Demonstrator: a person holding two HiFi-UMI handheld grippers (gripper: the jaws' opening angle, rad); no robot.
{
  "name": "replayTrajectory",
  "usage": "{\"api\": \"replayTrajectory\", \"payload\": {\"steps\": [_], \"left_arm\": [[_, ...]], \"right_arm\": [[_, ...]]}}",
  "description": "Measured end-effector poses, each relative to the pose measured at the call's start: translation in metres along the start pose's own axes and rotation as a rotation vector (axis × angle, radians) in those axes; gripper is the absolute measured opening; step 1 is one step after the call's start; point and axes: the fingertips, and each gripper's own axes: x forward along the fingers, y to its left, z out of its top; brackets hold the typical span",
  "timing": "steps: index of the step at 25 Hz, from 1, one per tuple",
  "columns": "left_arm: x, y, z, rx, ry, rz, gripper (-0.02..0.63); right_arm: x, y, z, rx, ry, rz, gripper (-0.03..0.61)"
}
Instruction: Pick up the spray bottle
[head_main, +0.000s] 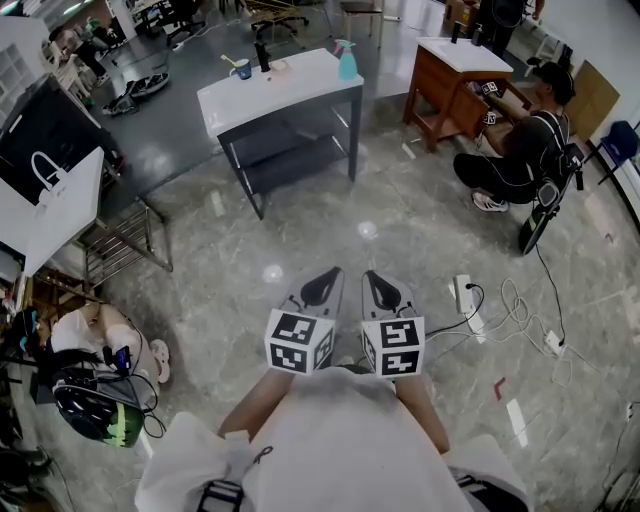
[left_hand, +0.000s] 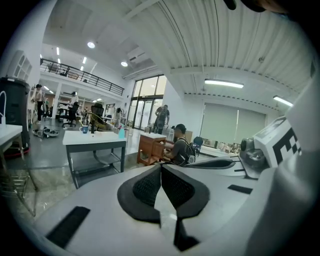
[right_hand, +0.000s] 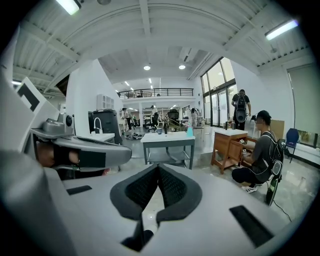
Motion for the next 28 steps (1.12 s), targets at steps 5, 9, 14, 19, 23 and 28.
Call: {"api": "replayTrajectory", "payload": {"steps": [5,9,14,19,23,28], "left_arm": [[0.007,0.007,-0.003,-0.004,0.0,-0.006,0.026],[0.016,0.015,-0.002,-0.003,-0.001,-0.013,0.026],[0.032,0.027,0.005,-0.015,0.001,-0.013,0.026],[0.059,0.04,0.009,-0.029,0.008,-0.022,0.026],[0.081,0.049,0.017,-0.039,0.007,-0.044,0.026],[0.108,0.064,0.029,-0.052,0.008,-0.052,0.026]], "right_arm": [[0.008,0.001,0.0,0.0,-0.006,0.001,0.026],[0.019,-0.002,-0.003,-0.002,0.004,-0.01,0.026],[0.035,-0.013,0.002,-0.013,0.013,-0.019,0.026],[0.057,-0.027,0.005,-0.015,0.03,-0.024,0.026],[0.077,-0.038,0.009,-0.019,0.046,-0.031,0.026],[0.1,-0.057,0.019,-0.03,0.064,-0.046,0.026]]}}
